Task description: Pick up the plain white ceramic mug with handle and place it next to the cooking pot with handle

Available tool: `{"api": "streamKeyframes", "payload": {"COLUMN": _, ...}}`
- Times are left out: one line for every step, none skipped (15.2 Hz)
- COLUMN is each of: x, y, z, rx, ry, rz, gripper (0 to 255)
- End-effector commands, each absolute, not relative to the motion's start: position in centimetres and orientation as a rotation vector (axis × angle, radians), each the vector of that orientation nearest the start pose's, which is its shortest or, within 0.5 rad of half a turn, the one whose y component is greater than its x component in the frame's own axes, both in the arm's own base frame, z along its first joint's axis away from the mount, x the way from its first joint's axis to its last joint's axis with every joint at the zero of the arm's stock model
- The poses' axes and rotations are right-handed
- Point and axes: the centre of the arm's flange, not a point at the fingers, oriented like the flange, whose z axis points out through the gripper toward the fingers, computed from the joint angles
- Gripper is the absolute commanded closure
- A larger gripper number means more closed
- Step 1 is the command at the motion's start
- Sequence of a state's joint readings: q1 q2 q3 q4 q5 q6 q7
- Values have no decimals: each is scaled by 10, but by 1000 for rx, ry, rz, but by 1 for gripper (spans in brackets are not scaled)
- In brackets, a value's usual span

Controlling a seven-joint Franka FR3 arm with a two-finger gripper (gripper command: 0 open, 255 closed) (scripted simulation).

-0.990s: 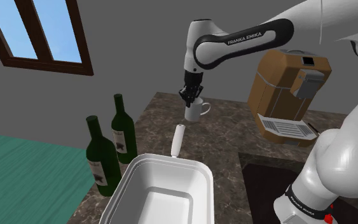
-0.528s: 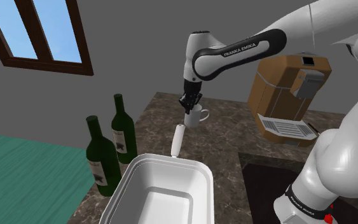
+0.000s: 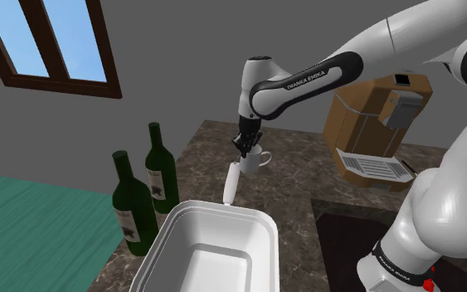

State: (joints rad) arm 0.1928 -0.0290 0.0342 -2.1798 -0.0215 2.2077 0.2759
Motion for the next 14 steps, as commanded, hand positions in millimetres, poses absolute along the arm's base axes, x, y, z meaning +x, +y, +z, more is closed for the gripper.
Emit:
{"api": "streamKeyframes", "payload": {"x": 520, "y": 119, "z": 397, "rx": -3143, "ry": 57, "rz": -95, "gripper": 255}}
{"api": "streamKeyframes", "payload": {"x": 520, "y": 119, "z": 392, "rx": -3143, "ry": 57, "rz": -95, "gripper": 255}}
{"api": "streamKeyframes", "payload": {"x": 520, "y": 119, "z": 386, "rx": -3143, "ry": 57, "rz": -95, "gripper": 255}}
{"api": "streamKeyframes", "payload": {"x": 520, "y": 119, "z": 381, "rx": -3143, "ry": 57, "rz": -95, "gripper": 255}}
{"api": "streamKeyframes", "payload": {"x": 520, "y": 119, "z": 376, "rx": -3143, "ry": 57, "rz": -95, "gripper": 255}}
{"api": "streamKeyframes", "payload": {"x": 520, "y": 119, "z": 371, "rx": -3143, "ry": 57, "rz": -95, "gripper": 255}}
{"api": "streamKeyframes", "payload": {"x": 520, "y": 119, "z": 365, "rx": -3143, "ry": 57, "rz": -95, "gripper": 255}}
{"api": "streamKeyframes", "payload": {"x": 520, "y": 119, "z": 360, "rx": -3143, "ry": 57, "rz": -95, "gripper": 255}}
{"api": "streamKeyframes", "payload": {"x": 520, "y": 119, "z": 356, "rx": -3143, "ry": 57, "rz": -95, "gripper": 255}}
{"api": "streamKeyframes", "payload": {"x": 520, "y": 119, "z": 356, "rx": -3143, "ry": 57, "rz": -95, "gripper": 255}}
{"api": "streamKeyframes", "payload": {"x": 520, "y": 119, "z": 356, "rx": -3143, "ry": 57, "rz": -95, "gripper": 255}}
{"api": "streamKeyframes", "payload": {"x": 520, "y": 119, "z": 356, "rx": -3143, "ry": 57, "rz": -95, "gripper": 255}}
{"api": "streamKeyframes", "payload": {"x": 520, "y": 119, "z": 356, "rx": -3143, "ry": 57, "rz": -95, "gripper": 255}}
{"api": "streamKeyframes", "payload": {"x": 520, "y": 119, "z": 356, "rx": -3143, "ry": 57, "rz": -95, "gripper": 255}}
